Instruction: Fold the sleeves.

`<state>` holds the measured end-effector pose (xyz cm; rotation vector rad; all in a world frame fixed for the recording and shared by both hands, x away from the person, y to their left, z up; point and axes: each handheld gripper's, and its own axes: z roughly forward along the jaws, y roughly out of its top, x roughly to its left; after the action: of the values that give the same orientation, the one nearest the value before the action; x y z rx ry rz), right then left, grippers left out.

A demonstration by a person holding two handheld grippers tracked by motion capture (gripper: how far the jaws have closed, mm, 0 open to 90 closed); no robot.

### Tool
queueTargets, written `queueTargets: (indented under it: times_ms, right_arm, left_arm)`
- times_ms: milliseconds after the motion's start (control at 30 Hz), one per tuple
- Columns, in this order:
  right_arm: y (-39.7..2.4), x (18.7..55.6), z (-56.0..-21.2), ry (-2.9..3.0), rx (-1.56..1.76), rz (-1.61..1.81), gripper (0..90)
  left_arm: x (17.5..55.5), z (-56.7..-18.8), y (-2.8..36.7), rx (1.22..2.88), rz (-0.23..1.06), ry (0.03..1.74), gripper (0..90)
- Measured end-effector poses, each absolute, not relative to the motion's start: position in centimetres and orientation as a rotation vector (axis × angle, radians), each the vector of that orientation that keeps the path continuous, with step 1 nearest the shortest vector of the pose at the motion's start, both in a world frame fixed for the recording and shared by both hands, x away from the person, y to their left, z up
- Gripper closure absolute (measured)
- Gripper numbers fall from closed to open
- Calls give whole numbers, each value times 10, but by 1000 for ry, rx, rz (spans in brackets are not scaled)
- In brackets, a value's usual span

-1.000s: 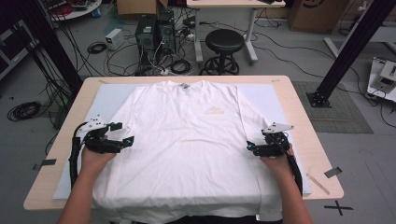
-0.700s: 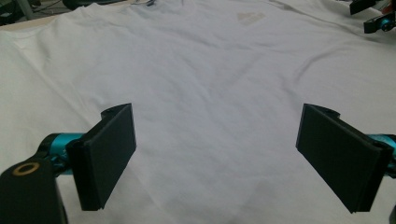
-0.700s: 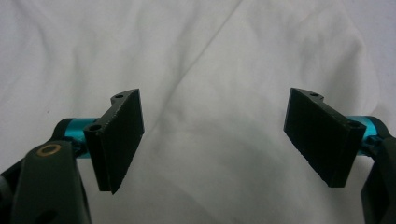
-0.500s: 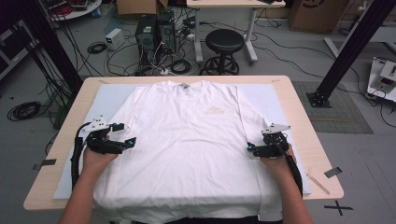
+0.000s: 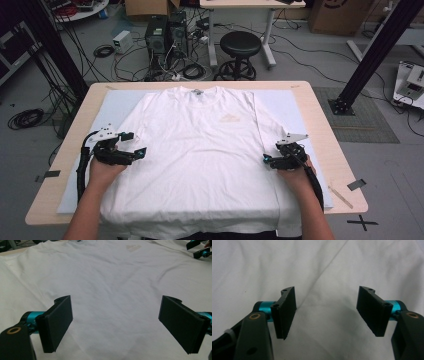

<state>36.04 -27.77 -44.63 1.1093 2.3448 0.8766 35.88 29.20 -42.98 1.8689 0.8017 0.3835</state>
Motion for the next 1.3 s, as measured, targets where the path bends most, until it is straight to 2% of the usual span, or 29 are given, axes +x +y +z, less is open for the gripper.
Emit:
queueTargets:
  times_ms: [167, 467, 667, 733, 800, 900, 1167, 1300]
  right_arm:
    - [-281, 362, -445, 2362, 1126, 905, 461]
    - [-289, 361, -445, 2328, 1151, 910, 549]
    - [-290, 361, -445, 2323, 1155, 917, 567]
    - [-293, 360, -444, 2313, 1174, 916, 625]
    - [-294, 360, -444, 2309, 1174, 914, 636]
    - [-296, 358, -445, 2298, 1171, 915, 730]
    - [-299, 358, -446, 2268, 1187, 899, 792]
    - [-297, 357, -448, 2278, 1168, 909, 887]
  left_arm:
    - [359, -430, 291, 1873, 387, 799, 121]
    - [358, -429, 292, 1877, 386, 798, 121]
    - [358, -429, 292, 1876, 387, 799, 121]
    - [358, -429, 292, 1877, 386, 797, 121]
    - [357, -429, 292, 1874, 384, 800, 121]
    - [357, -429, 291, 1880, 382, 797, 121]
    - [358, -430, 292, 1884, 383, 797, 121]
    - [358, -430, 291, 1885, 384, 798, 121]
